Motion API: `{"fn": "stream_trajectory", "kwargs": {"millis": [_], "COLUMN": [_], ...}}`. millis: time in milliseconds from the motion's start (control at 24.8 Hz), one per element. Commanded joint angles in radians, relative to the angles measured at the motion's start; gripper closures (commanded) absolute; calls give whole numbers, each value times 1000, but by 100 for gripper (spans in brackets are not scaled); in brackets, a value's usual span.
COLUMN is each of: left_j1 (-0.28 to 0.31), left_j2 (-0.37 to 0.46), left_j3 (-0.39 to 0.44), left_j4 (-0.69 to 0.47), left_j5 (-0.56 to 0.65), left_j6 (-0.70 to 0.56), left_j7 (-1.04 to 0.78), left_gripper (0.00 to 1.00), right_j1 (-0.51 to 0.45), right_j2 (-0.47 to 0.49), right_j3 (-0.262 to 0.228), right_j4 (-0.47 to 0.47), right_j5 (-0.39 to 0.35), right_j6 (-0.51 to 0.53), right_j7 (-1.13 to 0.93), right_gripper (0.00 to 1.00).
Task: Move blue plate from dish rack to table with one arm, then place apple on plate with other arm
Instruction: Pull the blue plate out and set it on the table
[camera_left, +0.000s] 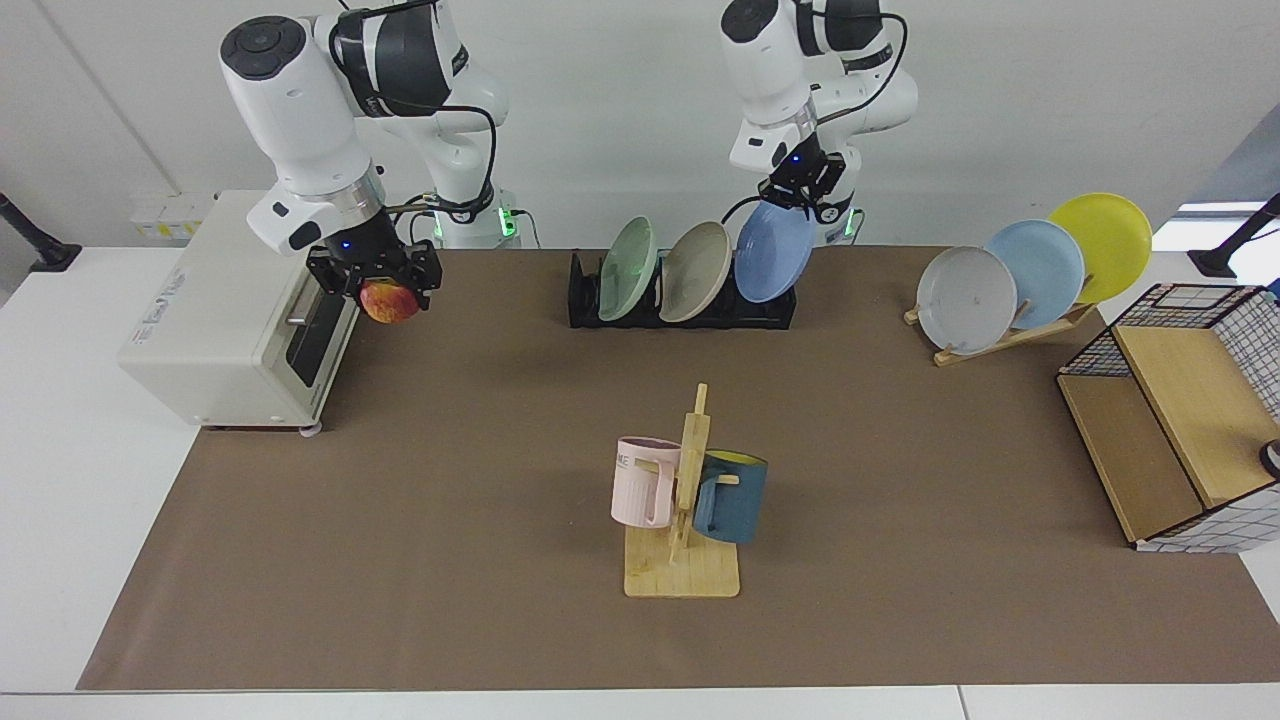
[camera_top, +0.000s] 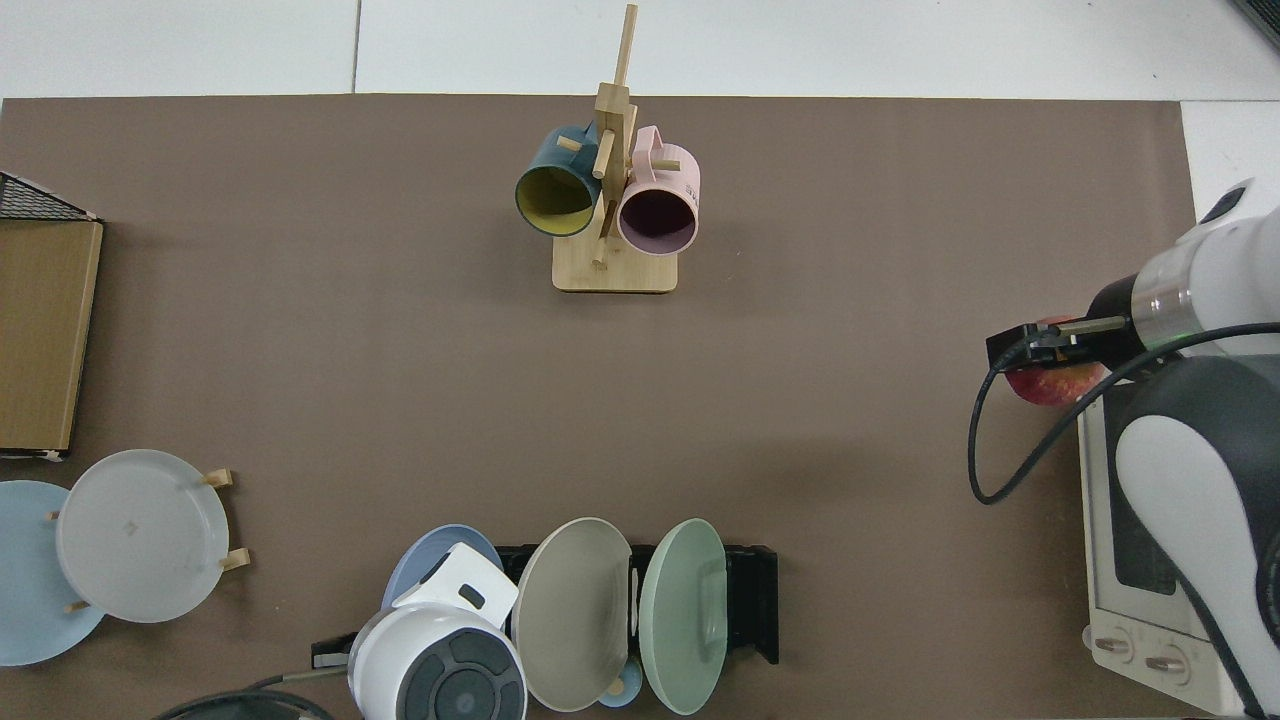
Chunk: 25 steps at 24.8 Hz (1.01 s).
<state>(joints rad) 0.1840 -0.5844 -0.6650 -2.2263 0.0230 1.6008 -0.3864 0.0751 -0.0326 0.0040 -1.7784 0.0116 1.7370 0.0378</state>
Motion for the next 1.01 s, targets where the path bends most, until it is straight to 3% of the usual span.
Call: {"fn": "stream_trajectory", "kwargs": {"millis": [0, 161, 282, 403, 685, 846, 966], "left_j1": [35, 35, 28, 37, 40, 40, 35], "left_j2": [60, 150, 240, 331, 394, 514, 567], "left_j3": [126, 220, 213, 154, 47, -27, -28], "left_j4": [83, 92, 85, 88, 34, 34, 34], "left_j5": [-5, -127, -192, -237, -403, -394, -362], "left_j6": [60, 214, 303, 375, 553, 694, 768], "left_j7": [103, 107, 106, 92, 71, -31, -69], "left_gripper": [100, 100, 100, 100, 100, 100, 100], "right_j1": [-3, -3, -3, -3, -3, -3, -3], "right_j2": [-18, -18, -18, -18, -20, -23, -23], "right_j3": [2, 2, 2, 2, 2, 2, 2], "right_j4": [-9, -9, -9, -9, -12, -16, -26], "right_j5": [5, 5, 5, 5, 5, 5, 5], "right_j6": [-1, -1, -1, -1, 1, 1, 4], "right_j7": [-27, -27, -27, -27, -27, -24, -22], "right_gripper": [100, 100, 100, 100, 100, 100, 100]}}
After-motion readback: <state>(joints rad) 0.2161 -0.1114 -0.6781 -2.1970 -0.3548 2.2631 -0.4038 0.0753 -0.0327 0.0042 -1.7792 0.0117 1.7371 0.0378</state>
